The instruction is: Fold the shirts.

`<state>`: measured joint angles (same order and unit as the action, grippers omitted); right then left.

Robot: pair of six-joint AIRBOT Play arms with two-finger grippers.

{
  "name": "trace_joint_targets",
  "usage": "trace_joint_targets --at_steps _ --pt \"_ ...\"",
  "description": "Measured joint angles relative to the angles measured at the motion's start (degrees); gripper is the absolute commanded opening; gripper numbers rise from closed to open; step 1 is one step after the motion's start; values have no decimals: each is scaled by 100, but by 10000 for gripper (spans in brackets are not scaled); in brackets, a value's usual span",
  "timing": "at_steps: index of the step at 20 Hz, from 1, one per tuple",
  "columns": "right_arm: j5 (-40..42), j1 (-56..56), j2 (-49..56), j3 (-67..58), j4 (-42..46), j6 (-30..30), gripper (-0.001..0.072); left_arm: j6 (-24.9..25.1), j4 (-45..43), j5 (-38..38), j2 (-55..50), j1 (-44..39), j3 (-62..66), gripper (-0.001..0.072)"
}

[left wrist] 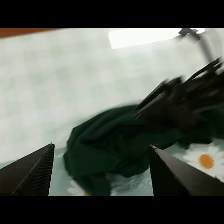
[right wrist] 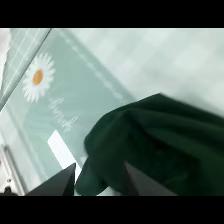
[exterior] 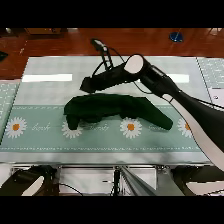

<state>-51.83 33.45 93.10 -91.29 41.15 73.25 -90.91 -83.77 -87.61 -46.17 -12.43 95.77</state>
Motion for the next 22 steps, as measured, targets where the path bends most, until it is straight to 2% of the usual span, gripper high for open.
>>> trace_joint_targets --at_steps 5,7,10,12,14,19,22 --pt "-391 -1670 -1023 -2 533 11 370 352 -264 229 -24 109 -1141 712" --pt "-785 -2522 -1458 -2 1084 76 420 420 -280 455 -31 302 -1696 702" --pt "-1681 -3753 -1891 -2 2133 109 423 667 -26 688 -87 855 -2557 701" --pt "-2223 -4476 -2017 42 2686 94 422 955 553 763 -153 1460 -3182 701" --pt "-2494 -5080 -2087 162 2855 87 422 1314 1346 844 -225 2214 -3821 702" --pt "-2649 -5788 -2149 643 2778 -7 422 1886 3239 1161 -636 3934 -5252 712" --pt "-2610 -5910 -2155 953 2752 -114 423 2159 3840 1241 -1137 4321 -5711 719"
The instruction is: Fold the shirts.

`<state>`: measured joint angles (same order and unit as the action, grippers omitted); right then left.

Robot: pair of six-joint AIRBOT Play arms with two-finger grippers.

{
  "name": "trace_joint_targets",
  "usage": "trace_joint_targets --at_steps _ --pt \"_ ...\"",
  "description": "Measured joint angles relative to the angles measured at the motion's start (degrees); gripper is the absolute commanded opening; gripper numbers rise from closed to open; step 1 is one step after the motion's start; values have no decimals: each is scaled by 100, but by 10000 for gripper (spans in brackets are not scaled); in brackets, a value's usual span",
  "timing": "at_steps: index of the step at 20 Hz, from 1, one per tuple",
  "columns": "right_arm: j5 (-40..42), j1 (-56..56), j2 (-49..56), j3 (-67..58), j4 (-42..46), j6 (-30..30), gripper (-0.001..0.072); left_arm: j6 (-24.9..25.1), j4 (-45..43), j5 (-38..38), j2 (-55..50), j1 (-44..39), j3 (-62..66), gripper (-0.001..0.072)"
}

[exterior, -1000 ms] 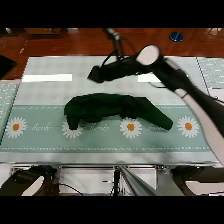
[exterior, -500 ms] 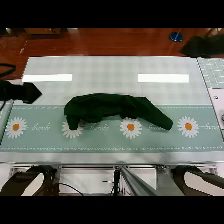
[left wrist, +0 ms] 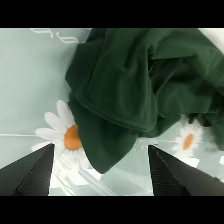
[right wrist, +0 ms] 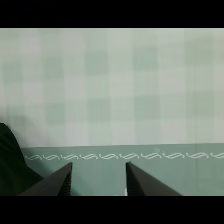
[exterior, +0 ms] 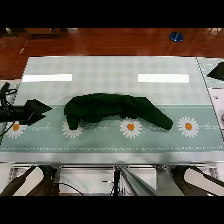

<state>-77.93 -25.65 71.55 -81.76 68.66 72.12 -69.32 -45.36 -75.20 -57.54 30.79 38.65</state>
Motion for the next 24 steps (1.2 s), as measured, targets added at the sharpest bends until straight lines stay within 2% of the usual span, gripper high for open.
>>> trace_joint_targets --at_steps 7,13,14,15,16,17,20,24 --pt "136 -57 0 389 -37 -162 421 688 1399 39 -1421 -9 -264 719" --pt "214 -63 0 442 -59 -184 420 879 1768 400 -2111 -535 -286 716" --pt "219 -63 0 446 -68 -184 416 881 1786 544 -2157 -649 -273 676" --pt "219 -63 0 448 -72 -186 416 872 1843 719 -2188 -756 -258 513" --pt "221 -63 0 448 -76 -186 416 828 1928 894 -2208 -837 -243 288" --pt "219 -63 0 448 -76 -188 415 804 2044 1054 -2225 -898 -227 147" --pt "214 -63 0 448 -81 -190 415 748 2406 1357 -2249 -1003 -120 26" --pt "199 -63 0 448 -83 -190 418 837 2627 1189 -2260 -1051 92 25"
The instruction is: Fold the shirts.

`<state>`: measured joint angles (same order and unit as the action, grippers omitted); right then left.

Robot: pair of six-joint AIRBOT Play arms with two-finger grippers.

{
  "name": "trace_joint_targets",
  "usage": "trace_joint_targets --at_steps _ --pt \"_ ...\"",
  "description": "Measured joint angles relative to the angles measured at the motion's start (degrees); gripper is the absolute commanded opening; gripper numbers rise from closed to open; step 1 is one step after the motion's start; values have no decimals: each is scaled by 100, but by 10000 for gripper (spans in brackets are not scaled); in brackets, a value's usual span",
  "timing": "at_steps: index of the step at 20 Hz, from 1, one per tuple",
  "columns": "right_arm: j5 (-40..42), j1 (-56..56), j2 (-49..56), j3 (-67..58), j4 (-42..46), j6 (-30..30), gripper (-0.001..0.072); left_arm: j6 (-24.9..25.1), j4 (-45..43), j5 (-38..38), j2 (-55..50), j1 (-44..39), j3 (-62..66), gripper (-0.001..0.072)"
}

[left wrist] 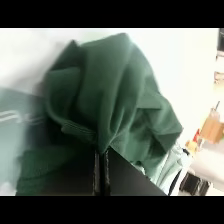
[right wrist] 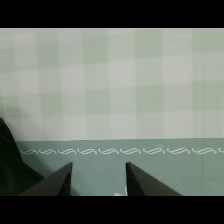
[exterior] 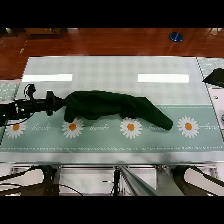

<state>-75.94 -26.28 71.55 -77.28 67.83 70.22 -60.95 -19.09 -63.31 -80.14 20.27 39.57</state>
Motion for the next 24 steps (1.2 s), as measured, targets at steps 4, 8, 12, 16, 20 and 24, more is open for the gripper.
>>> trace_joint_targets --at_steps 4,8,12,16,20,24 --pt "-157 -39 -2 184 315 50 509 116 74 -437 24 -15 155 25" --pt "-332 -313 0 1362 -11 28 518 236 98 -745 39 -17 201 25" --pt "-118 -391 -2 2752 -566 -166 518 297 109 -874 44 -15 214 25" --pt "280 -415 -2 3515 -925 -234 518 332 111 -946 44 -15 214 25" --pt "540 -225 68 3781 -1217 -254 513 343 114 -962 44 -17 214 25" --pt "868 501 422 3862 -1478 -85 149 352 114 -968 44 -17 216 25"
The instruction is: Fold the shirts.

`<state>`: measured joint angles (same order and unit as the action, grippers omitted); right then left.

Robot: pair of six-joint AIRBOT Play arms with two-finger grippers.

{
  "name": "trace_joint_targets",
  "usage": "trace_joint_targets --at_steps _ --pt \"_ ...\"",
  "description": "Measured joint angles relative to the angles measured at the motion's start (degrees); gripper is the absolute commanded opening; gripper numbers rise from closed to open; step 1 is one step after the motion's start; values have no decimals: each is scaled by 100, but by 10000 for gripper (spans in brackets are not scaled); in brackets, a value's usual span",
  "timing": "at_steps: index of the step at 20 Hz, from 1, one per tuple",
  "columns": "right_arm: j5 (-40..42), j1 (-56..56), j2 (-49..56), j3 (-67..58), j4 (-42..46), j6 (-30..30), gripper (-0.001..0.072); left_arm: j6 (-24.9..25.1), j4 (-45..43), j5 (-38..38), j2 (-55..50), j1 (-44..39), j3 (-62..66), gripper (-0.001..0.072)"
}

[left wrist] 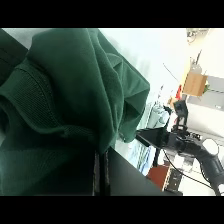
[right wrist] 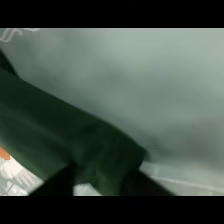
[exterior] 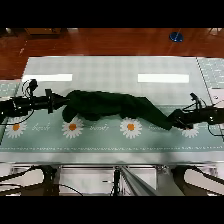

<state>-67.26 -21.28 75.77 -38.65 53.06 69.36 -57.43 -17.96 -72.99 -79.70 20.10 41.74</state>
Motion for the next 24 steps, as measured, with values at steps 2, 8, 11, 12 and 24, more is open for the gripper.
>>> trace_joint_targets --at_steps 2,8,11,12,24 --pt "168 343 157 11 -177 90 18 0 -2 -2 0 2 15 24" --pt "-232 297 -275 -754 -1062 -321 18 -33 -17 -472 323 151 916 22" --pt "-348 -175 -1064 -1751 -1617 -376 18 -302 -22 -658 861 365 1998 22" --pt "-306 -332 -1333 -2111 -1751 -365 18 -424 2 -695 1069 442 2439 23" --pt "535 -988 -3215 -5460 -2315 551 18 -1775 -70 -852 3379 662 5834 23"
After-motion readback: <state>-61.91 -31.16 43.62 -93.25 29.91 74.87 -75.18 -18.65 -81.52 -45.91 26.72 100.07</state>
